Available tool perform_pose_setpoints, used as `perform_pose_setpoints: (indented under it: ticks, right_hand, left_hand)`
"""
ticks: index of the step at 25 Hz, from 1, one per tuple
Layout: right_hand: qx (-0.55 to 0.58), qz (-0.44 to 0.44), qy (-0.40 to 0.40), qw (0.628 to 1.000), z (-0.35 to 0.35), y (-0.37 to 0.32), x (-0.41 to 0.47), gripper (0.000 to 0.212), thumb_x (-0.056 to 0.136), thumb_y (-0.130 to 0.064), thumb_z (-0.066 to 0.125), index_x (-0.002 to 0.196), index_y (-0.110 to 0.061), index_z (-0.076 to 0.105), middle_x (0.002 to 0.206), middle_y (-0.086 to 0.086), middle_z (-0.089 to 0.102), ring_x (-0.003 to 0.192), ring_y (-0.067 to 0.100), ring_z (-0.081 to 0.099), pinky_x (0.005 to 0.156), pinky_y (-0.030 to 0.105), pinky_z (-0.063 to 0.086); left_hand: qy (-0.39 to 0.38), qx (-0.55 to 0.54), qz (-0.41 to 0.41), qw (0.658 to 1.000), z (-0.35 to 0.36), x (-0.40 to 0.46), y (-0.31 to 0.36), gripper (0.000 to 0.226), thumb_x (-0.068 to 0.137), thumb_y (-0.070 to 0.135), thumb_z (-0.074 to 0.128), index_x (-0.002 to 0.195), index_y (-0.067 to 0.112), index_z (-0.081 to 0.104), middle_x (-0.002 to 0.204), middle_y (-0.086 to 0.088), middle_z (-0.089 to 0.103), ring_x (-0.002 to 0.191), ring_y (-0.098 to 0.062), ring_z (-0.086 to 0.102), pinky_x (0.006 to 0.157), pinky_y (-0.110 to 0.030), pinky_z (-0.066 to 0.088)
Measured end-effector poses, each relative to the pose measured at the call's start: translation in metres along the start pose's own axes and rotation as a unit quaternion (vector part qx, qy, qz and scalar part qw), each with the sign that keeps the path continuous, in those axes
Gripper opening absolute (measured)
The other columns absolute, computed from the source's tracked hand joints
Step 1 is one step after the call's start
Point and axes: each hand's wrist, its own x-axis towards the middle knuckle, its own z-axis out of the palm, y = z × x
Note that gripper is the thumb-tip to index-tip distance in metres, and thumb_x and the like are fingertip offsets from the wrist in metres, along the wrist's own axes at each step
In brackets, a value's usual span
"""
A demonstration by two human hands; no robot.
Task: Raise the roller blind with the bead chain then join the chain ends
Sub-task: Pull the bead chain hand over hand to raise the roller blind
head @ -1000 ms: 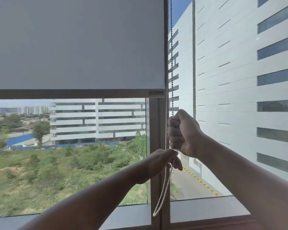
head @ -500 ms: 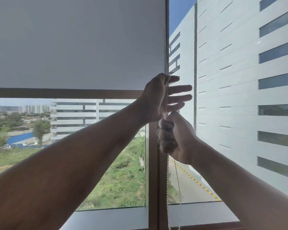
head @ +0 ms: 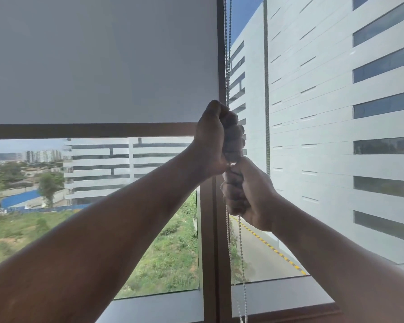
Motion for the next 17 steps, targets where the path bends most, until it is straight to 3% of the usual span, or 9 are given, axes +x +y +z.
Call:
perform_pose_setpoints:
  ticks: [5, 10, 14, 17]
  right_hand:
    - [-0.020, 0.040, 0.038, 0.998, -0.006, 0.039, -0.014, 0.045, 0.095, -0.034, 0.041, 0.053, -0.024, 0.029, 0.048, -0.003, 0.026, 0.043, 0.016, 0.017, 0.053, 0.036, 0.009]
    - [-0.021, 0.106, 0.044, 0.993, -0.011, 0.090, -0.027, 0.045, 0.100, -0.032, 0.039, 0.058, -0.022, 0.030, 0.048, 0.001, 0.033, 0.043, 0.016, 0.020, 0.058, 0.039, 0.011]
    - [-0.049, 0.132, -0.005, 0.990, -0.022, 0.095, -0.031, 0.036, 0.099, -0.027, 0.038, 0.066, -0.017, 0.044, 0.058, 0.009, 0.059, 0.050, 0.021, 0.045, 0.056, 0.035, 0.029]
    - [-0.171, 0.142, -0.037, 0.974, -0.032, 0.071, -0.028, 0.039, 0.101, -0.030, 0.039, 0.085, -0.011, 0.068, 0.088, 0.008, 0.077, 0.078, 0.022, 0.066, 0.076, 0.039, 0.041]
  left_hand:
    - [0.016, 0.019, -0.016, 1.000, -0.016, -0.004, -0.044, 0.029, 0.092, 0.024, 0.027, 0.070, 0.028, 0.009, 0.052, 0.005, 0.008, 0.047, -0.015, 0.000, 0.047, -0.019, 0.003]
    - [0.040, 0.038, -0.063, 0.996, -0.039, -0.018, -0.098, 0.028, 0.090, 0.023, 0.030, 0.068, 0.026, 0.014, 0.049, 0.005, 0.014, 0.040, -0.012, 0.007, 0.043, -0.021, 0.007]
    - [0.053, 0.051, -0.050, 0.996, -0.049, -0.022, -0.113, 0.032, 0.091, 0.024, 0.032, 0.061, 0.025, 0.022, 0.048, 0.005, 0.018, 0.039, -0.012, 0.009, 0.039, -0.018, 0.013]
    - [0.058, 0.075, -0.038, 0.995, -0.054, -0.023, -0.111, 0.036, 0.092, 0.025, 0.032, 0.057, 0.025, 0.026, 0.048, 0.003, 0.020, 0.040, -0.014, 0.010, 0.039, -0.019, 0.017]
